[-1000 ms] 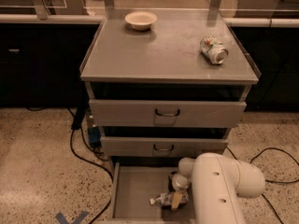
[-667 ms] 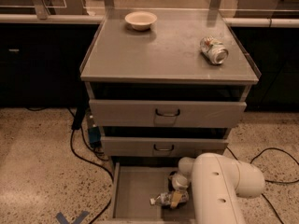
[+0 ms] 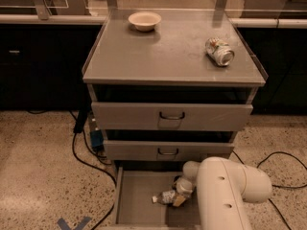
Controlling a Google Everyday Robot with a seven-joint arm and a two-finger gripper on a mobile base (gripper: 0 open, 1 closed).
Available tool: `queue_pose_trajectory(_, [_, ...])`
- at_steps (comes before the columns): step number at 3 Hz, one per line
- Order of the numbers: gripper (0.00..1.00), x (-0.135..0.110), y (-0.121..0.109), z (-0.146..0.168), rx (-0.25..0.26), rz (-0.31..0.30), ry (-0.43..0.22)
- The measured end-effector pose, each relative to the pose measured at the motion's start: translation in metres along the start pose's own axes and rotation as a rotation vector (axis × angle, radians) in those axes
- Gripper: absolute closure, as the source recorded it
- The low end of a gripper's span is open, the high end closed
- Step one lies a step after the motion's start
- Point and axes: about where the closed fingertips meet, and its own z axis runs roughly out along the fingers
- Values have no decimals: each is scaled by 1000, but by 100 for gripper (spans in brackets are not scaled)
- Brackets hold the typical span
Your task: Pick blue plastic bottle from bottom drawer and place on counter
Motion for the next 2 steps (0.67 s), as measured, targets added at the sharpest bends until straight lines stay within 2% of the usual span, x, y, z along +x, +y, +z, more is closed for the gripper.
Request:
queue_pose_trajectory(1, [87,0,0,0,0,0,0])
queue_pose_trajectory(2, [100,0,0,0,0,0,0])
